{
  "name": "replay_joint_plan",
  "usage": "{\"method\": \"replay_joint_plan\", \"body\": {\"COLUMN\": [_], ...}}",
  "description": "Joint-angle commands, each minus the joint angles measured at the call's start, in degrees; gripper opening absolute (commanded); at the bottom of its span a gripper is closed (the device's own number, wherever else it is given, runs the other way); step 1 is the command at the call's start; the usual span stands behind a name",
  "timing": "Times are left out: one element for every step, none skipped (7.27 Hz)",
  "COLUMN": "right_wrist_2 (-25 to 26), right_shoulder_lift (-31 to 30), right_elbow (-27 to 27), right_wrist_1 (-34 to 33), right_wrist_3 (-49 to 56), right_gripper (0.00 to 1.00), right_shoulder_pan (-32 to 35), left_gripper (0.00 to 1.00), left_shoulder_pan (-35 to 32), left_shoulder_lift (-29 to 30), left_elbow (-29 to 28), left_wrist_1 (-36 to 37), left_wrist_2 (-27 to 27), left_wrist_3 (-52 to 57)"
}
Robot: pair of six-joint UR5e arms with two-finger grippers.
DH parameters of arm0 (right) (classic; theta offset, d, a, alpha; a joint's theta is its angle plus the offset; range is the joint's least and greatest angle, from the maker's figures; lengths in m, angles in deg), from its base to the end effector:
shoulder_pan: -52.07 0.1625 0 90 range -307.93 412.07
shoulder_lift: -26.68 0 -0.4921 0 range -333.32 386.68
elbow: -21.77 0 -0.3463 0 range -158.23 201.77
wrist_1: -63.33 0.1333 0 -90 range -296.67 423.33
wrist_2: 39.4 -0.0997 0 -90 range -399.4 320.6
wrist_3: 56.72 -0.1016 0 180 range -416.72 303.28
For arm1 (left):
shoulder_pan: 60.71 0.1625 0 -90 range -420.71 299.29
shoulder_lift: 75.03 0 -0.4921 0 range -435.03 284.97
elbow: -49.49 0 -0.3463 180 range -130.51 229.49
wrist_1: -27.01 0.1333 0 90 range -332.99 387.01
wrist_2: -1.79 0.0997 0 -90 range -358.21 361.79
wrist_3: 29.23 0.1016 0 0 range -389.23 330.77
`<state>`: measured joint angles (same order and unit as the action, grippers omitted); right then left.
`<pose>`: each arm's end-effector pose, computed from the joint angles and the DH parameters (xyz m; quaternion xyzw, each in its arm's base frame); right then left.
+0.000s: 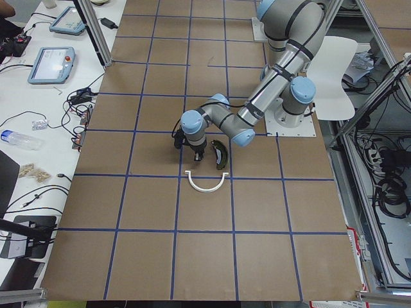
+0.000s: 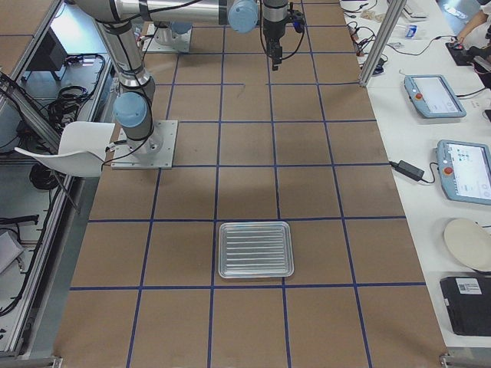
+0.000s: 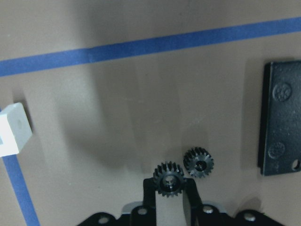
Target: Place bearing gear from tray to pile
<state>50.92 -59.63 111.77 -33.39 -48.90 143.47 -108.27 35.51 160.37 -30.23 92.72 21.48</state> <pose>0.1445 -0.4788 0.5351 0.0803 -0.9964 0.0262 0.0043 0.2508 -0.4694 0.2788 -0.0725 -0.9945 -0.0578 0.0493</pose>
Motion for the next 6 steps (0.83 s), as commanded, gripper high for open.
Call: {"method": "replay_joint_plan", "body": {"right_wrist_2": [-0.1,0.0,0.1,0.0,-0.2,0.0], "right_shoulder_lift": [0.0,0.0,0.0,0.0,0.0,0.0], "right_elbow": [0.0,0.0,0.0,0.0,0.0,0.0], "right_wrist_1": [-0.1,-0.1,-0.1,-0.1,-0.2,-0.3], "right_wrist_3": [0.0,0.0,0.0,0.0,0.0,0.0], "right_gripper": [1.0,1.0,1.0,1.0,1.0,1.0], "right_shoulder_pan": [0.0,0.0,0.0,0.0,0.0,0.0], "left_gripper": [0.98,1.0,1.0,1.0,1.0,1.0], "left_shoulder_pan": [0.0,-0.2,-1.2,-3.0,-7.4,-12.2], "left_shoulder_lift": [0.3,-0.3,-1.6,-2.3,-3.2,-4.4], "left_elbow": [-0.2,-0.3,-1.5,-4.8,-9.9,-16.3], "left_wrist_1": [0.2,0.0,-0.5,-2.8,-10.4,-17.7], "left_wrist_2": [0.8,0.9,0.8,0.7,0.8,1.0], "left_wrist_3": [0.0,-0.2,-0.4,-1.0,-5.1,-10.8]}}
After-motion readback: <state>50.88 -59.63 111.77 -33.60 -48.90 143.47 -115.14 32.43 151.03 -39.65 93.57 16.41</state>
